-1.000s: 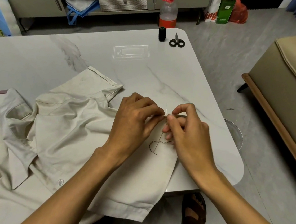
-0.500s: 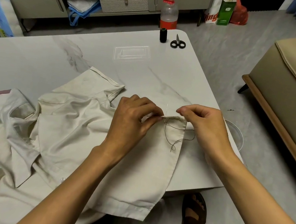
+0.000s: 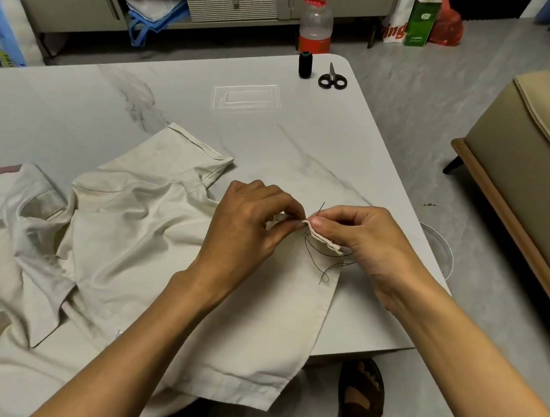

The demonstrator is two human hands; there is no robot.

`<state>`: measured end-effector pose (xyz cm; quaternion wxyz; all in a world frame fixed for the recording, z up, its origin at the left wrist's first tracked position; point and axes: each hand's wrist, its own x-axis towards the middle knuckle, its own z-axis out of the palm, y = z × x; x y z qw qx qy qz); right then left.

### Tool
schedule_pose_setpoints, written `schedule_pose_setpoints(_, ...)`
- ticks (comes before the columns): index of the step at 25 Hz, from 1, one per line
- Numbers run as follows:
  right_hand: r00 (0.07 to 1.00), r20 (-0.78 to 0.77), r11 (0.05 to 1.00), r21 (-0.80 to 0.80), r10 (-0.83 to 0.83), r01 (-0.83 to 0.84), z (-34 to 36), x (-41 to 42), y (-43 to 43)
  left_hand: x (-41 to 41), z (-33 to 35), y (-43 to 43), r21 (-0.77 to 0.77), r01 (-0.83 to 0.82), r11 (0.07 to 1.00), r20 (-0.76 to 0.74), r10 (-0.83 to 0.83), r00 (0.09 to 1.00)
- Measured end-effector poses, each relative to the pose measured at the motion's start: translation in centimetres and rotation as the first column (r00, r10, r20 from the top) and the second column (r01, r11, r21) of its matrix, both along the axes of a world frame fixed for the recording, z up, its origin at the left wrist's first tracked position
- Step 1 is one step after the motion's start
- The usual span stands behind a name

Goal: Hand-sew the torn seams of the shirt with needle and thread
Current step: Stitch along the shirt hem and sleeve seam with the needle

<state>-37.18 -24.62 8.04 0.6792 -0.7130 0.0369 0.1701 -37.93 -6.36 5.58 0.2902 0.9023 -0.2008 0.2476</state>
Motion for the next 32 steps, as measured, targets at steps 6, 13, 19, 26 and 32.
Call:
schedule_pose_setpoints(6, 0.981, 0.065, 0.962, 0.215, -0.184, 0.166, -0.3, 0.5, 0.3, -0.2, 0.5, 0.1, -0.120, 0.000, 0.993, -0.083, -0.010, 0.997)
schedule_pose_setpoints(13, 0.971, 0.033, 0.921, 0.328, -0.235, 0.212, -0.4, 0.4, 0.7, -0.8, 0.6, 0.3, -0.248, -0.012, 0.969, -0.207, -0.040, 0.978)
schedule_pose_setpoints(19, 0.958, 0.121, 0.913, 0.353, -0.259, 0.202, 0.8, -0.1, 1.4, -1.2, -0.3, 1.5, -0.259, 0.047, 0.965, -0.226, -0.107, 0.968)
schedule_pose_setpoints(26, 0.932, 0.346, 0.950, 0.312, -0.112, -0.002, 4.0, -2.3, 2.7, -2.2, -2.2, 4.2, -0.230, -0.015, 0.973, -0.327, -0.062, 0.943)
schedule_pose_setpoints(32, 0.942, 0.330, 0.918, 0.352, 0.061, -0.183, 7.5, -4.2, 2.3, -3.0, -2.6, 6.1, -0.383, -0.161, 0.910, -0.579, -0.100, 0.809)
